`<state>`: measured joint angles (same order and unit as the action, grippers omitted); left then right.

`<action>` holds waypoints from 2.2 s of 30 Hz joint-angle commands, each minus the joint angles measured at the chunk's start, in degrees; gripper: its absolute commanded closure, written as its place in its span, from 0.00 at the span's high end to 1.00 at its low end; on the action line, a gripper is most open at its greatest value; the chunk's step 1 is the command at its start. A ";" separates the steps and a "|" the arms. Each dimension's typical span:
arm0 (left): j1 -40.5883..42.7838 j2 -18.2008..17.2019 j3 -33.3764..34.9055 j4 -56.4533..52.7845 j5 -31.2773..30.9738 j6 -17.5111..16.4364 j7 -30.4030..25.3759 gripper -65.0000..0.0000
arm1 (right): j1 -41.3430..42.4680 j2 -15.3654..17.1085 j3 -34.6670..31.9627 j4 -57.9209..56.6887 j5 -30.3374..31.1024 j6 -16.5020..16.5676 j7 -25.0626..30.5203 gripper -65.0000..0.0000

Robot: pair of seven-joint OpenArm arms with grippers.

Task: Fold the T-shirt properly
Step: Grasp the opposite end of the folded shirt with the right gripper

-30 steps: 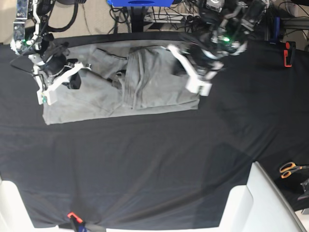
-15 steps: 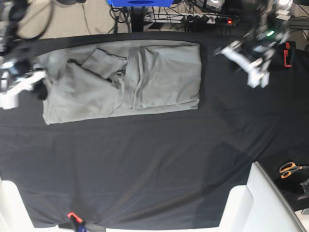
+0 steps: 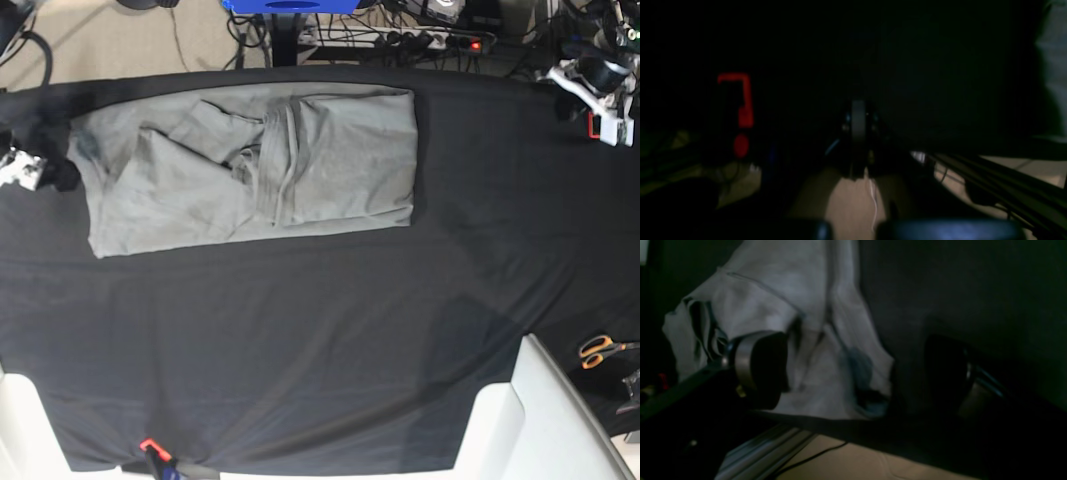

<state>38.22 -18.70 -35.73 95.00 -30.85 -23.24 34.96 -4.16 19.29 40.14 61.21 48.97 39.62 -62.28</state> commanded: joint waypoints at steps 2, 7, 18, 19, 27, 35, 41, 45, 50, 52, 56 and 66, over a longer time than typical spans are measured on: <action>0.60 -0.86 -1.51 -0.28 -0.49 -0.45 -0.98 0.00 | 2.27 2.82 0.17 -4.99 1.01 0.38 0.61 0.95; 0.68 -0.86 -2.56 -0.63 -0.49 -0.45 -0.98 0.00 | 3.42 3.61 -6.60 -9.74 1.36 0.38 1.84 0.96; 0.60 -0.77 -2.03 -0.63 -0.49 -0.45 -0.98 0.00 | 3.06 -1.31 -12.49 -9.65 1.36 0.38 1.67 0.95; 0.60 -0.77 -2.03 -0.63 -0.49 -0.45 -0.98 0.00 | 3.06 -1.40 -12.67 -9.65 1.36 0.38 1.67 0.95; 0.33 0.02 -2.03 -0.63 -0.49 -0.45 -0.98 0.00 | 3.33 -2.54 -18.73 -7.80 1.45 0.38 2.11 0.95; 0.42 0.37 -1.95 -0.63 -0.49 -0.45 -0.98 0.00 | 3.33 -2.81 -18.82 -7.19 1.01 0.38 4.13 0.65; 0.42 0.37 -2.03 -0.63 -0.49 -0.45 -0.98 0.00 | 3.24 -2.54 -18.82 -7.28 1.01 0.38 6.24 0.36; 0.33 0.37 -2.03 -0.63 -0.49 -0.45 -0.98 0.00 | 3.42 -2.45 -18.56 -7.28 0.92 0.38 6.24 0.20; 0.33 0.37 -2.03 -0.63 -0.49 -0.45 -0.98 0.00 | 4.38 -1.66 -18.38 -7.28 -1.28 0.38 6.24 0.02; 0.33 0.37 -2.03 -0.72 -0.49 -0.45 -0.98 0.00 | 4.91 -1.57 -18.38 -7.28 -2.33 0.38 6.24 0.01; 0.33 0.28 -2.03 -0.72 -0.49 -0.45 -0.98 0.00 | 6.23 -1.31 -18.38 -7.28 -3.12 0.38 6.24 0.01; 0.33 0.28 -2.03 -0.45 -0.49 -0.45 -0.98 0.00 | 4.82 -0.87 -15.66 0.02 -10.60 0.38 9.84 0.01</action>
<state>38.11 -17.47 -37.30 93.62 -30.87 -23.62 34.94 -0.12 17.56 24.25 60.36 37.47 39.51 -53.43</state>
